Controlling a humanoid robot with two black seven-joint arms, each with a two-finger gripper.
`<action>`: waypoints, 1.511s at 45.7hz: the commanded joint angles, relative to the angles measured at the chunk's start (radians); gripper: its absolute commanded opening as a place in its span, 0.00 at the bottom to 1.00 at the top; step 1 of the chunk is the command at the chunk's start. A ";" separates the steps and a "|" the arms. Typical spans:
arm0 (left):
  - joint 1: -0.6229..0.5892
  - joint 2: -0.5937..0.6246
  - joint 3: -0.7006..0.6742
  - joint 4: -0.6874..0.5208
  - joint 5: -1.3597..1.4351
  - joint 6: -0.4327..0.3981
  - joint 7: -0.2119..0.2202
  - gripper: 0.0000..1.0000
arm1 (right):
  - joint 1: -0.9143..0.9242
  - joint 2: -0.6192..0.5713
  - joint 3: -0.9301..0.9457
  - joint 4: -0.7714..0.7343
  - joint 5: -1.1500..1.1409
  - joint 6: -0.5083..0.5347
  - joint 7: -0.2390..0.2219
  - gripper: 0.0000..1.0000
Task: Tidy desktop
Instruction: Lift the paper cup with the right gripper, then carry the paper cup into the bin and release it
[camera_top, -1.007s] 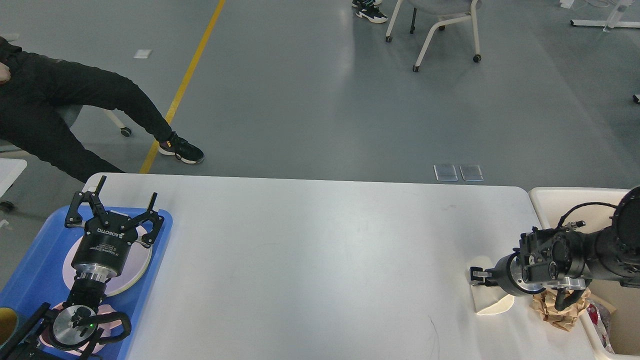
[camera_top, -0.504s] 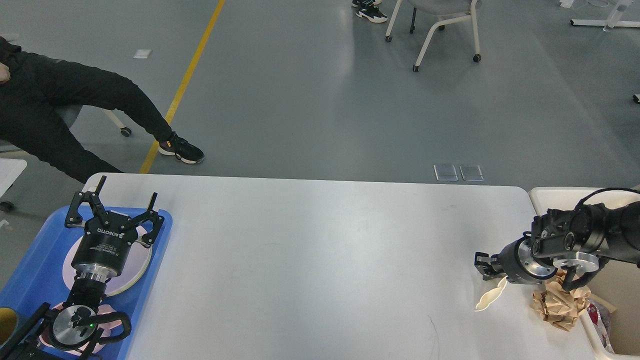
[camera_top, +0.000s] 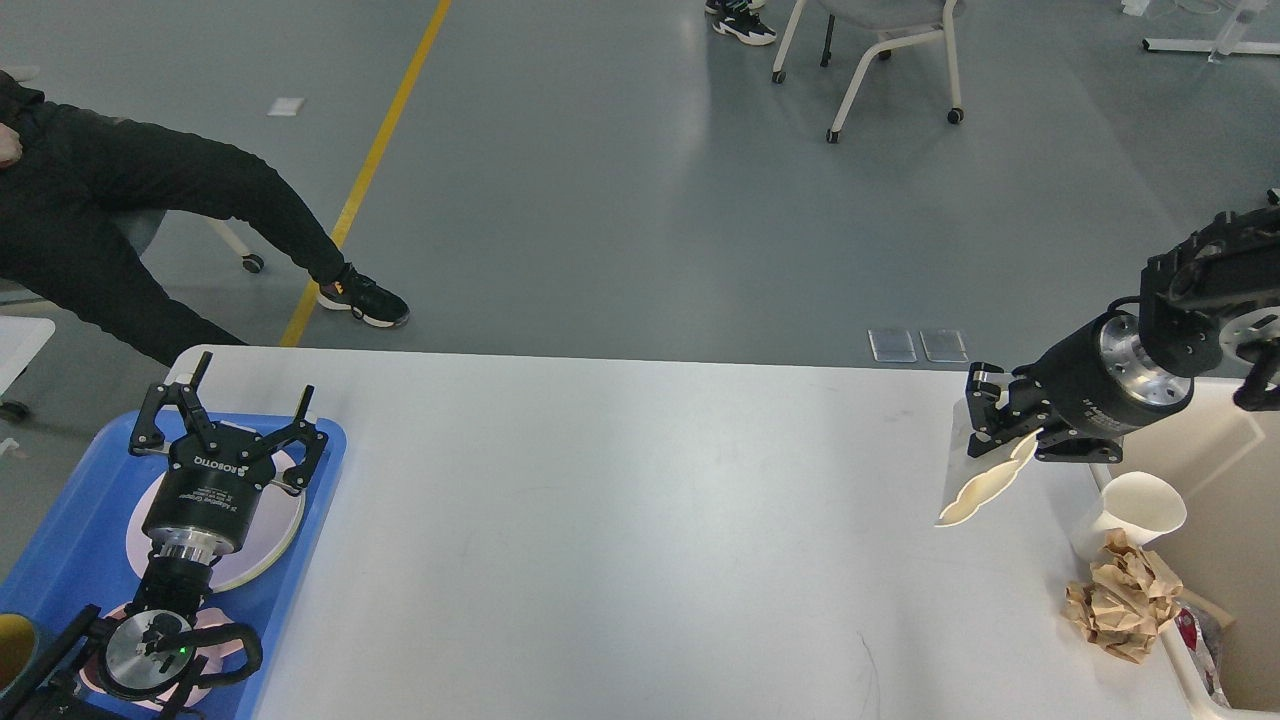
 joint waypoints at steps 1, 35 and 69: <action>0.000 0.000 0.000 0.000 0.000 0.000 0.000 0.96 | 0.152 0.003 -0.059 0.086 0.002 0.088 -0.019 0.00; 0.000 0.000 0.002 0.000 0.000 0.000 0.000 0.96 | 0.039 -0.233 -0.334 -0.156 0.140 -0.165 -0.088 0.00; 0.000 0.000 0.002 0.000 0.000 0.000 -0.001 0.96 | -1.302 -0.230 0.347 -1.057 0.178 -0.547 -0.111 0.00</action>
